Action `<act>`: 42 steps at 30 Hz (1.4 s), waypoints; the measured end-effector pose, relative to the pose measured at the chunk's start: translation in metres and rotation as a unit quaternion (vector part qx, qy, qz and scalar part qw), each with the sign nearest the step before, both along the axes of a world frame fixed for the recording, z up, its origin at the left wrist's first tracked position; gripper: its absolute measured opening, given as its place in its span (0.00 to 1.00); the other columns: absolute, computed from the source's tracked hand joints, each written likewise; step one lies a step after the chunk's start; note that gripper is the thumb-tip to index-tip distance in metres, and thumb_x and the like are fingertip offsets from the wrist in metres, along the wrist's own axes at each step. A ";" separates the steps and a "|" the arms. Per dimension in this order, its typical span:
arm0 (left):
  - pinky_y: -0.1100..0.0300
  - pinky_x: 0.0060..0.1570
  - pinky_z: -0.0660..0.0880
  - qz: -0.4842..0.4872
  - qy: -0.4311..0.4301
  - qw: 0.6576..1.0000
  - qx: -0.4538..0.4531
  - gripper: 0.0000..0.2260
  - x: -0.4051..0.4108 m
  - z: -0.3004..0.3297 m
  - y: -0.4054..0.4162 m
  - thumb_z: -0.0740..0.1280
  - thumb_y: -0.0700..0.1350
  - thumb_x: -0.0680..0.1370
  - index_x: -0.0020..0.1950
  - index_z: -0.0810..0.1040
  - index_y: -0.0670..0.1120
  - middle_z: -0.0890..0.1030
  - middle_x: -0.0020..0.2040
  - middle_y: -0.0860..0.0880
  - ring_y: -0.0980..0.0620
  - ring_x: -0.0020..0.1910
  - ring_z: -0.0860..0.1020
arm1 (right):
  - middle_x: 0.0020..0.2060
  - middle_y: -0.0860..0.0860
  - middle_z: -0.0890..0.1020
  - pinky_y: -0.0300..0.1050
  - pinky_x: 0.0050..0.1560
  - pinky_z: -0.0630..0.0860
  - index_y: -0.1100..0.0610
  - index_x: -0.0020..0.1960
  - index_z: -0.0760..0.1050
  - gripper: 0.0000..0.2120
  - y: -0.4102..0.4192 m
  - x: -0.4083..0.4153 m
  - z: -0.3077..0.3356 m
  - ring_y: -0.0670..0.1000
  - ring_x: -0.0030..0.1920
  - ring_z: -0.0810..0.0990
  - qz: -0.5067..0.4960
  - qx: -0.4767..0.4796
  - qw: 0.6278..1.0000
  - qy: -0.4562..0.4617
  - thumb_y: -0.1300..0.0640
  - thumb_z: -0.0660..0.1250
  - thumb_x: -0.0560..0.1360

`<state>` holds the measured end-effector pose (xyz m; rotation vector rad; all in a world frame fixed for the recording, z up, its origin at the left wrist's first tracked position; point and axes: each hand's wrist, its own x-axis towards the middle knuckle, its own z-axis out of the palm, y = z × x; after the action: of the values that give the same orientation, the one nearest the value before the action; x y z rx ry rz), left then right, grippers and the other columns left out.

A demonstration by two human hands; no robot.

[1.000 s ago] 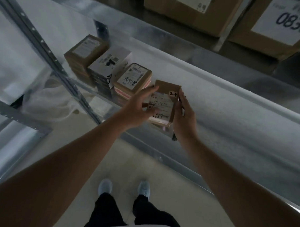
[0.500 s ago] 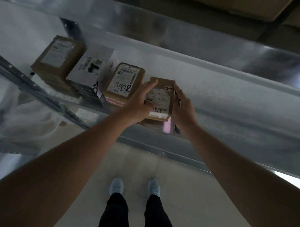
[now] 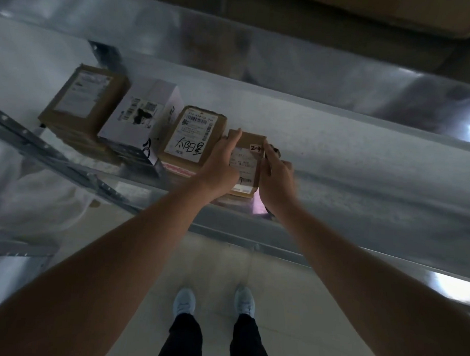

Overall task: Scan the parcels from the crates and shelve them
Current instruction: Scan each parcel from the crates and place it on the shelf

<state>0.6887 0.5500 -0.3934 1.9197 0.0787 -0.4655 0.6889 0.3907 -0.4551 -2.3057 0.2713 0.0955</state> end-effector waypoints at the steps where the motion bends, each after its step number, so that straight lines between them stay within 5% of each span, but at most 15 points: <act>1: 0.52 0.67 0.77 0.005 -0.002 1.000 0.009 0.44 0.001 -0.001 -0.001 0.59 0.25 0.78 0.86 0.52 0.59 0.63 0.76 0.49 0.47 0.74 0.67 | 0.58 0.54 0.71 0.48 0.56 0.76 0.36 0.84 0.59 0.23 0.001 0.000 0.002 0.53 0.54 0.76 0.002 -0.005 1.000 0.004 0.45 0.51 0.89; 5: 0.46 0.69 0.77 0.000 -0.018 0.999 0.047 0.43 0.004 -0.001 -0.002 0.61 0.26 0.78 0.86 0.53 0.57 0.64 0.71 0.51 0.48 0.72 0.68 | 0.58 0.53 0.70 0.53 0.62 0.77 0.35 0.84 0.58 0.23 0.004 0.002 0.006 0.57 0.57 0.76 -0.004 -0.010 1.000 0.016 0.43 0.50 0.89; 9: 0.43 0.73 0.73 -0.026 -0.062 0.990 0.124 0.43 0.002 0.003 -0.005 0.63 0.27 0.77 0.86 0.53 0.55 0.61 0.80 0.46 0.44 0.79 0.62 | 0.62 0.54 0.74 0.49 0.56 0.72 0.34 0.83 0.59 0.23 0.000 0.003 0.008 0.55 0.57 0.74 -0.001 -0.007 1.000 0.010 0.44 0.51 0.89; 17: 0.41 0.81 0.59 -0.042 -0.124 0.968 0.213 0.35 -0.022 0.034 -0.014 0.64 0.33 0.80 0.85 0.57 0.47 0.57 0.85 0.45 0.42 0.84 0.53 | 0.67 0.57 0.74 0.57 0.60 0.80 0.40 0.83 0.62 0.23 -0.020 -0.024 0.043 0.57 0.58 0.78 0.033 -0.024 0.999 -0.029 0.48 0.57 0.89; 24: 0.39 0.77 0.65 -0.093 -0.186 0.928 0.310 0.29 -0.070 0.073 -0.017 0.68 0.42 0.83 0.81 0.62 0.43 0.63 0.82 0.41 0.38 0.80 0.63 | 0.71 0.58 0.72 0.57 0.65 0.75 0.37 0.83 0.60 0.24 -0.040 -0.064 0.088 0.62 0.63 0.75 0.107 -0.091 0.989 -0.055 0.48 0.58 0.89; 30: 0.39 0.73 0.69 -0.144 -0.211 0.877 0.407 0.26 -0.118 0.116 -0.018 0.64 0.50 0.84 0.80 0.64 0.42 0.66 0.80 0.40 0.36 0.77 0.68 | 0.74 0.57 0.69 0.61 0.68 0.71 0.36 0.83 0.59 0.25 -0.053 -0.121 0.138 0.63 0.68 0.73 0.131 -0.163 0.975 -0.076 0.47 0.57 0.88; 42: 0.40 0.77 0.59 -0.244 -0.327 0.820 0.402 0.28 -0.262 0.186 -0.029 0.59 0.56 0.86 0.83 0.63 0.43 0.62 0.83 0.41 0.38 0.81 0.62 | 0.70 0.57 0.73 0.61 0.63 0.74 0.35 0.81 0.60 0.24 -0.065 -0.327 0.188 0.65 0.63 0.76 0.013 -0.195 0.976 -0.091 0.46 0.57 0.87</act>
<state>0.4271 0.5208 -0.2077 2.8540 -0.8073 -0.0487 0.3624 0.3255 -0.2670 -2.6877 0.1767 -0.1708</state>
